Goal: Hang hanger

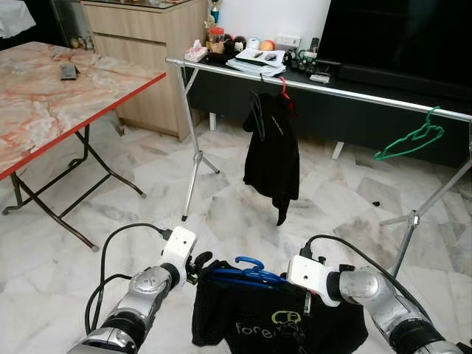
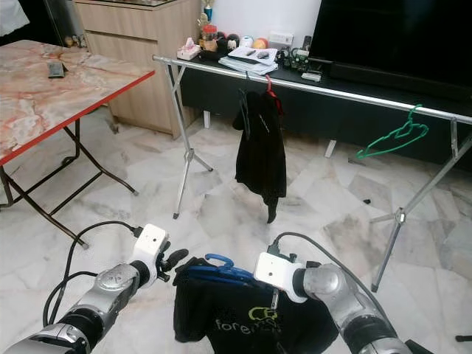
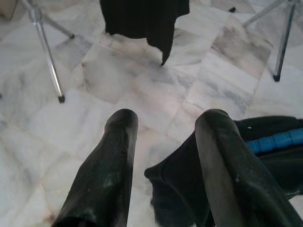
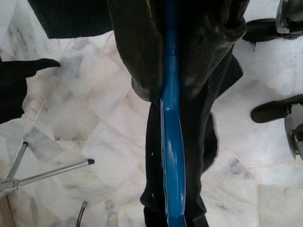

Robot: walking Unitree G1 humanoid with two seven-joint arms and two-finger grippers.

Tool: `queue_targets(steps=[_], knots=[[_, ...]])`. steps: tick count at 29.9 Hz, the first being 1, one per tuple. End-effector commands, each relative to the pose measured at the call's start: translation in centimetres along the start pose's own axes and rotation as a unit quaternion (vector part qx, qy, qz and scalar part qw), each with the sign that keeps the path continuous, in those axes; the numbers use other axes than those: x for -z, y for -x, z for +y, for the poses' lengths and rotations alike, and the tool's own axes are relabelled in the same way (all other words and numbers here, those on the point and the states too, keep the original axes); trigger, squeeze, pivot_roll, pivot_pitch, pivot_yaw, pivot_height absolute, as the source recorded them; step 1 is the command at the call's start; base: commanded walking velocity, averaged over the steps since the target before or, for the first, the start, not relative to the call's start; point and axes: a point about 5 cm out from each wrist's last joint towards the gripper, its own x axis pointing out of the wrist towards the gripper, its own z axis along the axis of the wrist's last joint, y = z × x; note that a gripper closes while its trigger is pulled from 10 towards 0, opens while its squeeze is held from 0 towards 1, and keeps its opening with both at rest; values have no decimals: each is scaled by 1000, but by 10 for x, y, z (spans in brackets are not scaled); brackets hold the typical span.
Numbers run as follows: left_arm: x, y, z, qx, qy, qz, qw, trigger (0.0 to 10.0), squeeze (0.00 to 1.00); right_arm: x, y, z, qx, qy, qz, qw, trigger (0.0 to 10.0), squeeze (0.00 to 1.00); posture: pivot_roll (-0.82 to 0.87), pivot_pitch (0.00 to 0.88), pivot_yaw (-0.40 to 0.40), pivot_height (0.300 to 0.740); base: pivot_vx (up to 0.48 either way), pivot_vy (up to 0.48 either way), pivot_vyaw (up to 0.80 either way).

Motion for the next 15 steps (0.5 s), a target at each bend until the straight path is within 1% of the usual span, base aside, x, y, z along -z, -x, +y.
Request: queue_targets(steps=[1,4,6,11,15], knots=[[4,3,1,9,-17,7,1000,10000,0,-8,3,-10,17,10,-17,1000,10000,0,-3,46,-40,740,0,0,0],[5,3,1,13,-22,9,1000,10000,0,-9,4,-12,25,14,-18,999,10000,0,-3,43,-40,740,0,0,0],[7,4,1,15,-33,14,999,10000,0,-11,6,-18,41,15,-19,999,10000,0,-5,34,-38,740,0,0,0],[7,4,0,17,-34,15,999,10000,0,-14,7,-22,50,17,-24,998,10000,0,-6,30,-39,740,0,0,0],[7,3,-2,19,-47,16,999,10000,0,-22,9,-28,59,26,-39,997,10000,0,-5,19,-40,740,0,0,0]])
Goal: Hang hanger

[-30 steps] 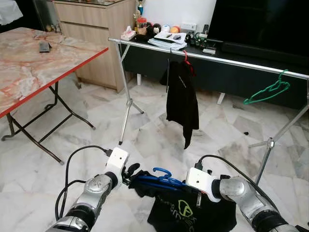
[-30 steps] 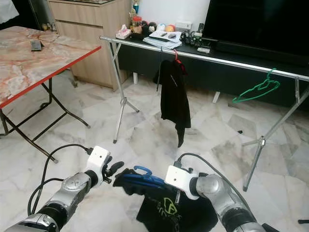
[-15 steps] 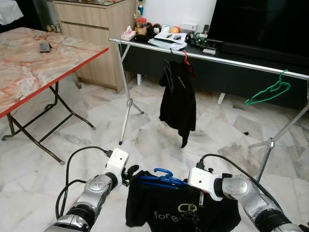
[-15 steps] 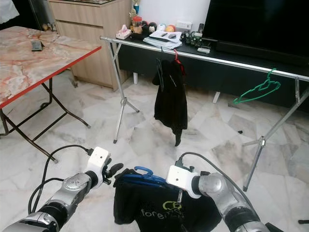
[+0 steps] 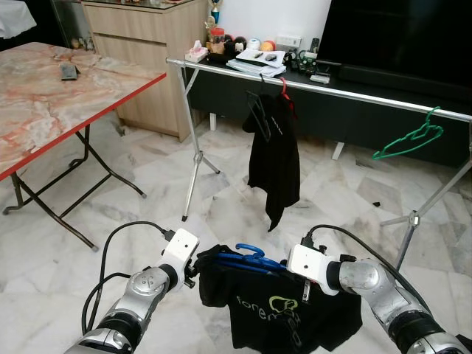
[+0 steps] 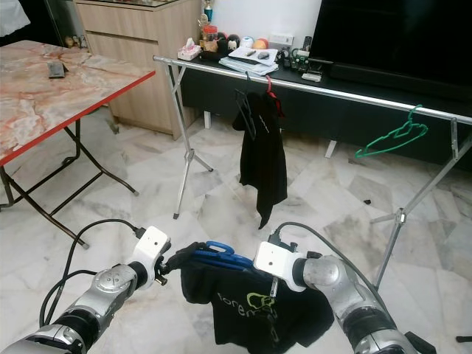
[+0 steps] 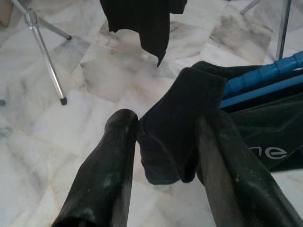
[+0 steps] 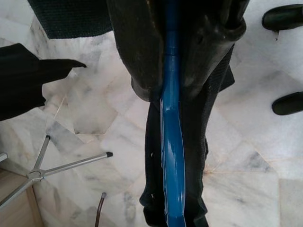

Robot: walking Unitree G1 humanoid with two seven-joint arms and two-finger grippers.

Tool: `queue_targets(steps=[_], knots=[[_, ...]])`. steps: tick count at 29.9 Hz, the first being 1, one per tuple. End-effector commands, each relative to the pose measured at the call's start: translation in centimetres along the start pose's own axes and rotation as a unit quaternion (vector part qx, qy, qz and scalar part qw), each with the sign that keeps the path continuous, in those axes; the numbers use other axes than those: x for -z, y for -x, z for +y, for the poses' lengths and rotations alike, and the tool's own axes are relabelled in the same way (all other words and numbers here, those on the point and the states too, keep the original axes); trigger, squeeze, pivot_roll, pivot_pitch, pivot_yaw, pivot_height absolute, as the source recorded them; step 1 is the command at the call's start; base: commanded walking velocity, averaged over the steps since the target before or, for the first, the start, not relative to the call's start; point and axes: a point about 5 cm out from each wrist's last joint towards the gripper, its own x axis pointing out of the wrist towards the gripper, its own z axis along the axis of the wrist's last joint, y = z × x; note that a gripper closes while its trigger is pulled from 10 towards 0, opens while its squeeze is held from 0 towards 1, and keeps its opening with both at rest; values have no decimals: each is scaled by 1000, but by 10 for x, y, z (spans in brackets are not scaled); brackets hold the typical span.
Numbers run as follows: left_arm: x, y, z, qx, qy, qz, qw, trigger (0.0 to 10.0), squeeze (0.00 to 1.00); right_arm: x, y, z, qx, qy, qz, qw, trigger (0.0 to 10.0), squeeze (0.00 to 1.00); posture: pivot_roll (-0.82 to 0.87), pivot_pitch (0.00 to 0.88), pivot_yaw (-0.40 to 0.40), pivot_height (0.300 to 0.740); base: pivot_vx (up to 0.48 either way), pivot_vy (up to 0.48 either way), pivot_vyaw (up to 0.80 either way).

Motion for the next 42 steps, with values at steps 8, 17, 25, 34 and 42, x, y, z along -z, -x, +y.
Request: queue_targets(steps=[8,17,25,34,42], knots=[[4,2,0,-2,-22,4,1000,10000,0,-16,4,-14,17,19,-31,999,10000,0,-3,10,-41,740,0,0,0],[2,2,1,1,-35,0,999,10000,0,-13,2,-15,24,13,-23,999,10000,0,-1,12,-41,740,0,0,0],[2,2,2,-5,-32,1,999,10000,0,-13,2,-16,44,5,-27,999,10000,0,2,21,-43,740,0,0,0],[4,3,4,-19,-29,4,999,10000,0,-17,2,-17,39,9,-43,998,10000,0,1,35,-46,740,0,0,0],[7,5,11,-50,-37,16,998,10000,0,-23,6,-17,24,21,-65,997,10000,0,-5,44,-47,740,0,0,0]])
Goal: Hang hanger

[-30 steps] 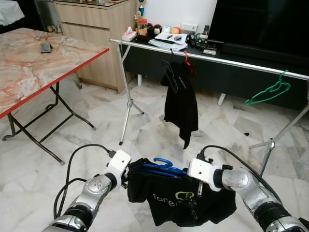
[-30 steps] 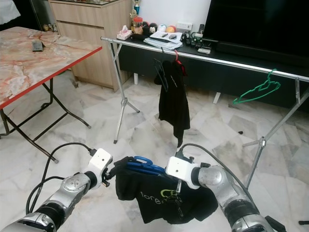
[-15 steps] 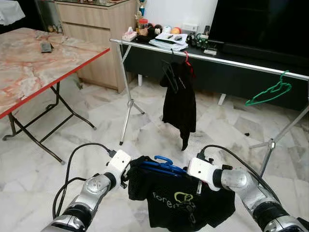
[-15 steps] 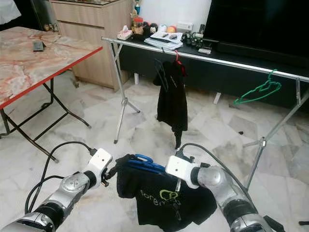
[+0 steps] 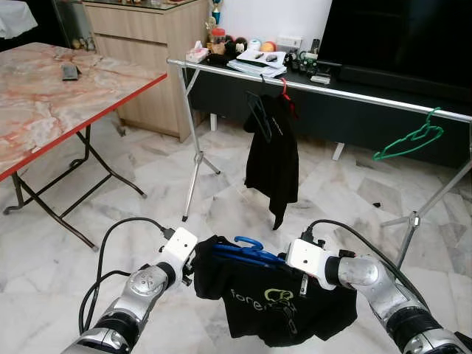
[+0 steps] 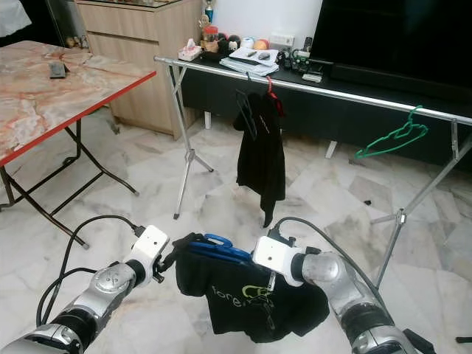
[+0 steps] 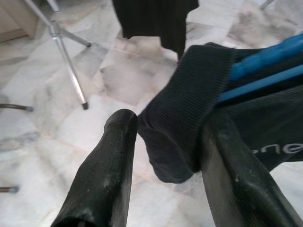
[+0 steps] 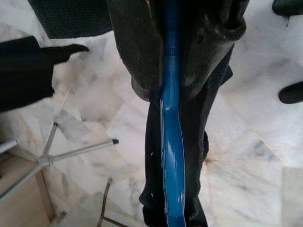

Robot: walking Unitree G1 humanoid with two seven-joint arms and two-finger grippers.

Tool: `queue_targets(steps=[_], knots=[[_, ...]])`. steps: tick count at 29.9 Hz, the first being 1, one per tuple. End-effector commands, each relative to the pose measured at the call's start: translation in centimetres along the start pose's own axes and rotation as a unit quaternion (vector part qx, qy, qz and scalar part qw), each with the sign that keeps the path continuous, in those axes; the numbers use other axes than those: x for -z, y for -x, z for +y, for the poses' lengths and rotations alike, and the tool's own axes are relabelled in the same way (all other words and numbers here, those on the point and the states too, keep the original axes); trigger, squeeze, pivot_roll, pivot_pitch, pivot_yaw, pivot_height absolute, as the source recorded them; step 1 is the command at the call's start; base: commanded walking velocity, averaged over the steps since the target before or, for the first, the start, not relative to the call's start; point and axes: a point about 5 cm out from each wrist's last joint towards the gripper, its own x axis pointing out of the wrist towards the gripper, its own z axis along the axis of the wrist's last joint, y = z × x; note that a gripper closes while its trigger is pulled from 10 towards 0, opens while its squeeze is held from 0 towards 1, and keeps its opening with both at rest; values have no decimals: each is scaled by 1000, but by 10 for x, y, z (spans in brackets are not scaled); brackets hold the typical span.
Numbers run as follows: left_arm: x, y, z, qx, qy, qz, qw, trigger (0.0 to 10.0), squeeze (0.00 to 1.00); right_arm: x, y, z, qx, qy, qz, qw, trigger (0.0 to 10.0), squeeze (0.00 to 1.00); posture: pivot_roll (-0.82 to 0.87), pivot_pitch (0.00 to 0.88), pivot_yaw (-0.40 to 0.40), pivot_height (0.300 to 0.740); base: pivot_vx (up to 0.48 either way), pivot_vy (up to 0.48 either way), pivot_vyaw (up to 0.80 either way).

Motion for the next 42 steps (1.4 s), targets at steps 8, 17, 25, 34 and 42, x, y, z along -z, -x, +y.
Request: queue_targets(steps=[8,17,25,34,42], knots=[[8,3,8,-35,0,24,999,10000,0,-11,9,-12,10,18,-33,999,10000,0,-8,47,-47,740,0,0,0],[8,3,5,-28,5,22,999,10000,0,-13,11,-10,4,24,-43,999,10000,0,-9,50,-48,740,0,0,0],[8,3,3,-15,16,15,1000,5804,0,-17,9,-5,-15,34,-56,998,10000,0,-4,51,-49,740,0,0,0],[10,2,-3,9,50,15,999,0,0,-21,13,-10,-12,50,-60,997,10000,0,-8,50,-49,740,0,0,0],[10,2,-4,16,60,13,998,0,0,-22,13,-9,-12,52,-61,997,10000,0,-9,50,-48,740,0,0,0]])
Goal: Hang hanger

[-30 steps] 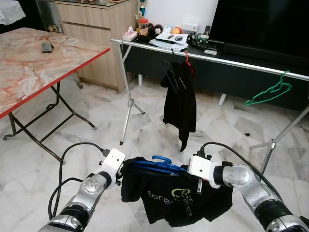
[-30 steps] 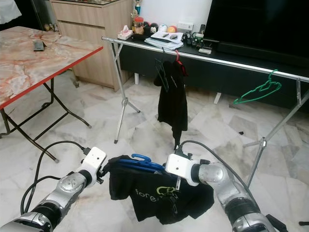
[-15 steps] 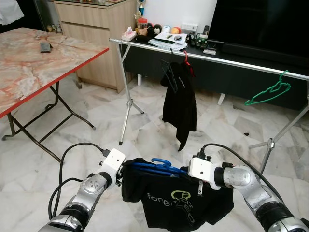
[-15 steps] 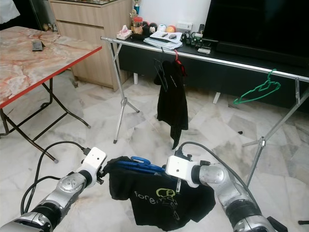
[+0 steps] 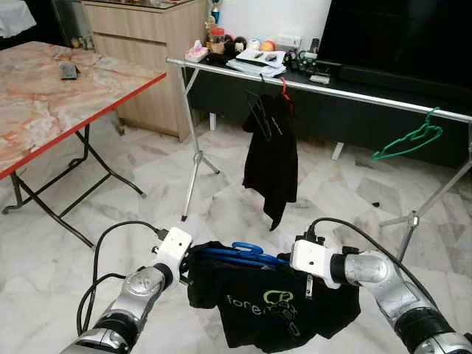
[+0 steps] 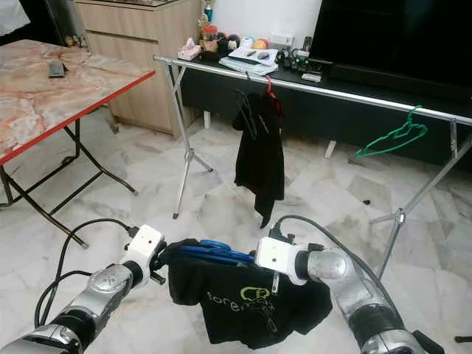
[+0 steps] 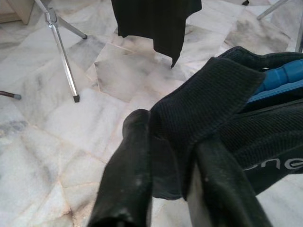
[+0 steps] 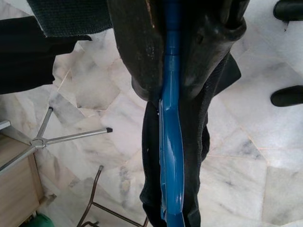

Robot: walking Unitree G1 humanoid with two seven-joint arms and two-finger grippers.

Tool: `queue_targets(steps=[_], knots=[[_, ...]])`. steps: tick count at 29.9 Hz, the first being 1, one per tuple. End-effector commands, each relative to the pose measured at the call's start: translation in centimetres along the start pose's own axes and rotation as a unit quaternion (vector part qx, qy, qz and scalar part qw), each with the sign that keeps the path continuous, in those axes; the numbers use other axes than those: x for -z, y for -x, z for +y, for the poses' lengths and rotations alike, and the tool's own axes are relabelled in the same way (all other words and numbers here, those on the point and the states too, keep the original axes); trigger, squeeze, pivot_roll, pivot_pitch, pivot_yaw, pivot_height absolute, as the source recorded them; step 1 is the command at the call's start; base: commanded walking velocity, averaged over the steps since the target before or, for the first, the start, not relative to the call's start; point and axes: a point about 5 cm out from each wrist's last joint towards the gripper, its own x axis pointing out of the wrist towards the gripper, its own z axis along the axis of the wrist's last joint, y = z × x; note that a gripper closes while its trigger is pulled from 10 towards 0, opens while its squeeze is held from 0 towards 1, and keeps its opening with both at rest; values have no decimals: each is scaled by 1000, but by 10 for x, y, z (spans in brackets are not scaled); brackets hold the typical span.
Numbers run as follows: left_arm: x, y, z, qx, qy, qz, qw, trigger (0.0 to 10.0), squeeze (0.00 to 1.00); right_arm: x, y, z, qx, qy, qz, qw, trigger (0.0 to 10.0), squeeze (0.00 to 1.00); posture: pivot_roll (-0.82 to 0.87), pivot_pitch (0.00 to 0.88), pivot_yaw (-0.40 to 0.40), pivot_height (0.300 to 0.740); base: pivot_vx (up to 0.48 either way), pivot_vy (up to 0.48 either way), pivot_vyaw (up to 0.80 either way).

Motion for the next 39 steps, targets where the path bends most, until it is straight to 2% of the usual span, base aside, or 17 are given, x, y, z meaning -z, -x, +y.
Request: queue_targets(steps=[1,12,24,27,29,31,32,37,39], knots=[[8,2,-4,8,12,13,1000,0,0,-16,2,-8,14,26,-39,999,10000,0,-9,50,-48,740,0,0,0],[8,2,-4,7,15,10,1000,0,0,-15,2,-9,17,27,-34,999,10000,0,-9,50,-48,740,0,0,0],[10,4,5,-47,32,17,998,0,0,-14,4,-9,19,29,-32,999,10000,0,-11,54,-50,740,0,0,0],[17,8,18,-112,51,39,992,0,0,-11,9,-10,22,29,-28,999,10000,0,-11,55,-50,740,0,0,0],[24,14,29,-163,66,57,983,0,0,-8,15,-6,14,26,-24,999,10000,0,-15,57,-50,740,0,0,0],[26,15,30,-170,67,60,981,0,0,-7,16,-5,11,26,-22,999,10000,0,-19,57,-49,740,0,0,0],[27,17,34,-189,81,60,977,0,0,-3,19,0,-5,24,-14,1000,10000,0,-22,58,-50,740,0,0,0],[31,24,47,-247,100,65,962,0,0,10,29,12,-34,13,16,999,10000,0,-24,61,-53,740,0,0,0],[31,26,50,-263,104,64,957,0,0,15,32,13,-33,26,34,999,10000,0,-24,61,-53,740,0,0,0]])
